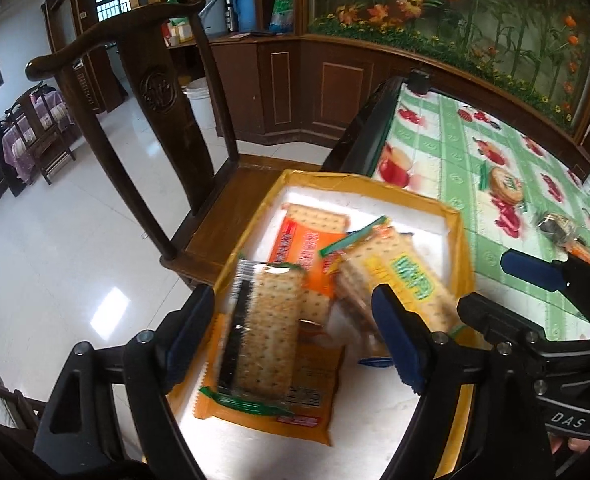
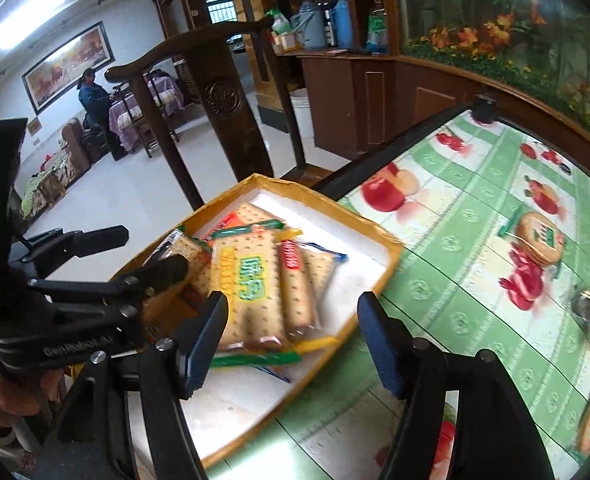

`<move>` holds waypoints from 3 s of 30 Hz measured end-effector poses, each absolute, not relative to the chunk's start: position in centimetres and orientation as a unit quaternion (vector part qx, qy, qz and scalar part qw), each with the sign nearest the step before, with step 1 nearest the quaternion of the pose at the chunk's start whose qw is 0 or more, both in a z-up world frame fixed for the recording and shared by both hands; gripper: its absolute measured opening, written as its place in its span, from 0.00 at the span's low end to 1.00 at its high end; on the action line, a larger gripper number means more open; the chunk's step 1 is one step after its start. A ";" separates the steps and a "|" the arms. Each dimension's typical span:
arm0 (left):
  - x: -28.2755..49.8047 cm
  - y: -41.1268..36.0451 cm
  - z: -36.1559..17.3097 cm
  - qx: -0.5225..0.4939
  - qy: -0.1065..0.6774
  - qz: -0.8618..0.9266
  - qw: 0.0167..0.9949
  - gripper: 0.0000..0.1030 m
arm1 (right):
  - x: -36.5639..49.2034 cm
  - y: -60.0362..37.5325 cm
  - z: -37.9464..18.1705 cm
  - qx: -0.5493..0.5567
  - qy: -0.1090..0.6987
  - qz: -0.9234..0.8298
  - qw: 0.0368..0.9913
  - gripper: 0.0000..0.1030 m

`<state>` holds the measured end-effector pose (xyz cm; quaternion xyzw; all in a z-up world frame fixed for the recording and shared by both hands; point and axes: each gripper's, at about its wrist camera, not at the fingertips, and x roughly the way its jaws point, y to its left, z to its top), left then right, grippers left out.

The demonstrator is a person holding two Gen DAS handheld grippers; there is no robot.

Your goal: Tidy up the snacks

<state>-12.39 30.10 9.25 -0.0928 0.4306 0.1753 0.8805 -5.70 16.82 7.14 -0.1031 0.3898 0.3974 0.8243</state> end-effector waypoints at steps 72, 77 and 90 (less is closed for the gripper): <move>8.0 -12.6 2.4 -0.018 0.559 -0.093 0.824 0.87 | 1.2 -28.0 3.6 0.103 0.447 0.030 0.888 0.86; 8.1 -12.5 2.2 -0.001 0.553 -0.091 0.828 0.87 | 1.7 -27.4 3.4 0.084 0.452 0.035 0.887 0.86; 6.4 -9.3 2.4 0.006 0.547 -0.101 0.831 0.74 | 4.3 -24.4 1.8 -0.009 0.473 0.040 0.880 0.86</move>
